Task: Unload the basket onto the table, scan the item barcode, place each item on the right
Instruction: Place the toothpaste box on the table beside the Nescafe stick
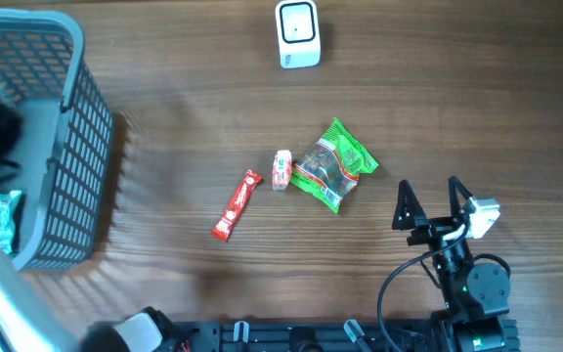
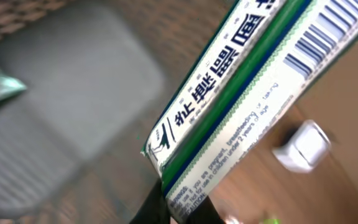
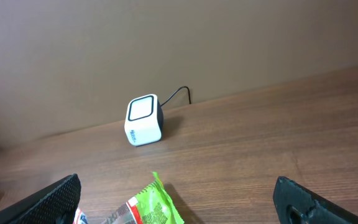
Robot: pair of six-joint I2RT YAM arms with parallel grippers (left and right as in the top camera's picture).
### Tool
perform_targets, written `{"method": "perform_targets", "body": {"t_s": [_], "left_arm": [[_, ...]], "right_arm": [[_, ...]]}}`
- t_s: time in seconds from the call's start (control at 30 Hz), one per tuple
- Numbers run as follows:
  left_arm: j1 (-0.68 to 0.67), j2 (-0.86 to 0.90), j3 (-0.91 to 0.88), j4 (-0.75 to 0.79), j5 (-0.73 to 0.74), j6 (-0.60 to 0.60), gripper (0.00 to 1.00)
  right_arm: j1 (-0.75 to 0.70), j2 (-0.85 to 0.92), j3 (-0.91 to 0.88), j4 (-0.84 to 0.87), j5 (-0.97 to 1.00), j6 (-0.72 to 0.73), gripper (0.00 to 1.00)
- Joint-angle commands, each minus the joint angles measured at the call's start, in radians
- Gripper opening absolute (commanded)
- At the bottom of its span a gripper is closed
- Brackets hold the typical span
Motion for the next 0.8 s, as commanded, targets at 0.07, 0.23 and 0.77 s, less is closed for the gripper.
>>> {"method": "perform_targets", "body": {"t_s": [0.07,0.23,0.77], "left_arm": [[-0.405,-0.093,-0.023,-0.079,-0.050,-0.017,0.04],[-0.731,-0.056,-0.193,0.024,-0.079,-0.092,0.05],[-1.011,0.335,-0.647,0.659,-0.106,-0.262,0.06]], "right_arm": [[-0.003,-0.003,-0.001,0.006,0.008,0.001,1.00],[-0.003,-0.003,-0.001,0.006,0.008,0.001,1.00],[-0.003,-0.003,-0.001,0.006,0.008,0.001,1.00]]}}
